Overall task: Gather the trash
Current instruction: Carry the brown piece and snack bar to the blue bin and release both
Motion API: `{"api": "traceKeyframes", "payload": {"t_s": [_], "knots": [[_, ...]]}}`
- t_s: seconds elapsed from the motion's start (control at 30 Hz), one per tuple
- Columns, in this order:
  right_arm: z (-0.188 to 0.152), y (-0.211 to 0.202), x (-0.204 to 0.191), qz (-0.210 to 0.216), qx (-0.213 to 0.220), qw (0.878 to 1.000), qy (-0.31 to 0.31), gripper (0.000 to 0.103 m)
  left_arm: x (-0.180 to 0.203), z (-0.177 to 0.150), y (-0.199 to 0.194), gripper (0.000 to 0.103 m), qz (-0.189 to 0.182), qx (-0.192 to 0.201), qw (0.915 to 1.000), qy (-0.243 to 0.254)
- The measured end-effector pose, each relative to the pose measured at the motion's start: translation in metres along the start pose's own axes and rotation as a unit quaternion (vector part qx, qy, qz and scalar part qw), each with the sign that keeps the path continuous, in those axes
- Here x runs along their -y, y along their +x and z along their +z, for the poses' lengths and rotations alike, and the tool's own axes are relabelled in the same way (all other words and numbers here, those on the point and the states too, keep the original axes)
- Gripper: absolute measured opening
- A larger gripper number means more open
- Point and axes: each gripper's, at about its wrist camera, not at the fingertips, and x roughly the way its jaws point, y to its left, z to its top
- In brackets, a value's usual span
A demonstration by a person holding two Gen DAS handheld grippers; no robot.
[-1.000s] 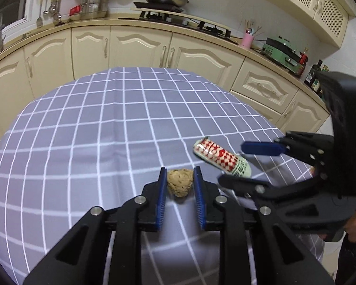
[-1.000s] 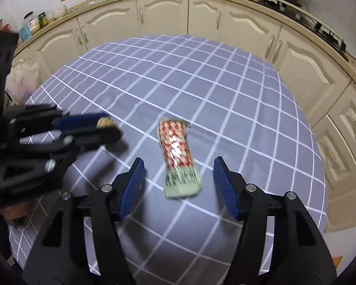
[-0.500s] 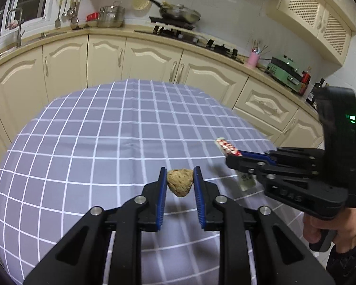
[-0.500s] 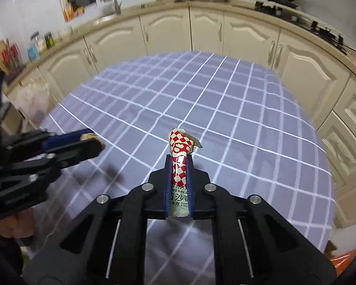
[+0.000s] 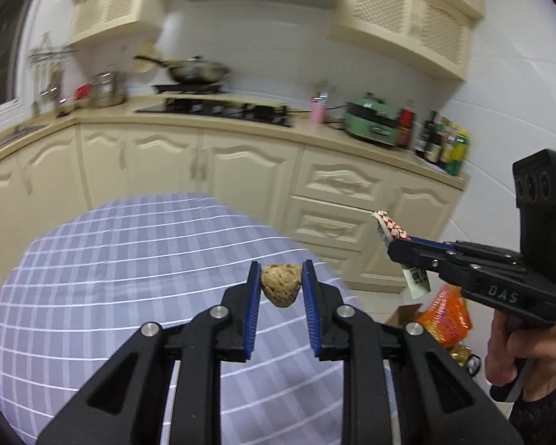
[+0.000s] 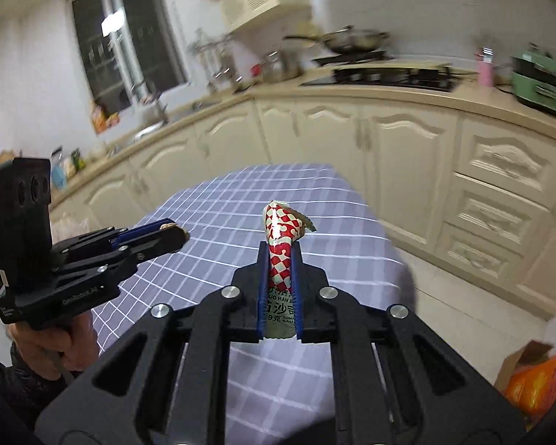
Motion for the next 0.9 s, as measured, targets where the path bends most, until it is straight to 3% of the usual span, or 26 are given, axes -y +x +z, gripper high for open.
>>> {"api": "traceKeyframes", "payload": {"t_s": [0.27,0.5,0.7,0.9], "knots": [[-0.055,-0.067,0.093,-0.078,0.013,0.991,0.106,0.011,0.102,-0.017,0.035,0.021,-0.076,-0.037,0.995,0.053],[-0.109,-0.096,0.164,-0.139,0.0,0.971,0.196,0.011,0.178,-0.054,0.095,0.021,-0.135,-0.107,0.9815,0.085],[-0.164,-0.088,0.217,-0.169,-0.046,0.946,0.274,0.011,0.212,-0.105,0.161,0.021,-0.152,-0.191,0.9647,0.097],[-0.207,-0.074,0.253,-0.181,-0.079,0.923,0.33,0.011,0.231,-0.149,0.219,0.021,-0.147,-0.261,0.9482,0.106]]}}
